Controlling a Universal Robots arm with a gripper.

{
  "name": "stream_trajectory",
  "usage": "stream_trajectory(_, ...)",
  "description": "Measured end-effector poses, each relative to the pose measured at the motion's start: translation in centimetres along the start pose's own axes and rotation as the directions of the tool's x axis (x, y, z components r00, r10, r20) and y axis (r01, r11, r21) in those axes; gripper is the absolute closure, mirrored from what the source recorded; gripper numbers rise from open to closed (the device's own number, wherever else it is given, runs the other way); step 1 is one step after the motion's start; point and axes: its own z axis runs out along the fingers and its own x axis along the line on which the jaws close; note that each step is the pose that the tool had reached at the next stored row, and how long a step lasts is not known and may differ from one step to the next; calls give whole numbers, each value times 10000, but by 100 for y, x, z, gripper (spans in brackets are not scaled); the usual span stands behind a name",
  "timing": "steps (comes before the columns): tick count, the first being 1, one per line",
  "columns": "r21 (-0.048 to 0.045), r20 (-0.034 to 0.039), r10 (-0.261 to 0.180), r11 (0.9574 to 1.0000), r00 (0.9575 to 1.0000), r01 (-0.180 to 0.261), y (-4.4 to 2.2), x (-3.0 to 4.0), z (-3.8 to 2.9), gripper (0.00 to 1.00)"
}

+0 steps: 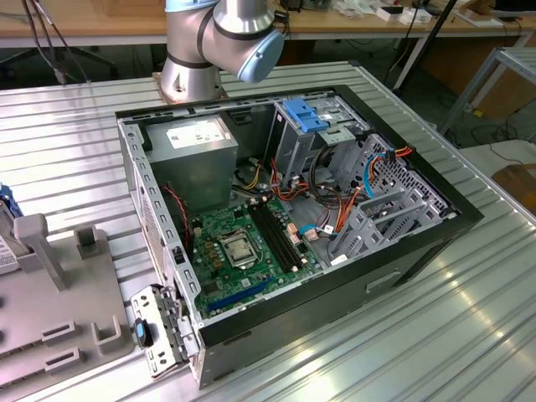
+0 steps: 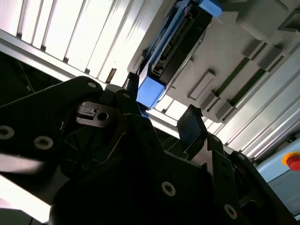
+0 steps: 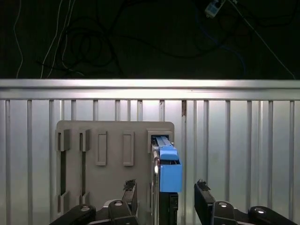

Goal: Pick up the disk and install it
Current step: 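Pick up the disk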

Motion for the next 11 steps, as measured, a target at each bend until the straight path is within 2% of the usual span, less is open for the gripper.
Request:
stream_trajectory(4,-2,0,8,10000,10000,-8,4,0,97,40)
stream_trajectory(11,-3,0,8,10000,10000,-8,28,0,225,40)
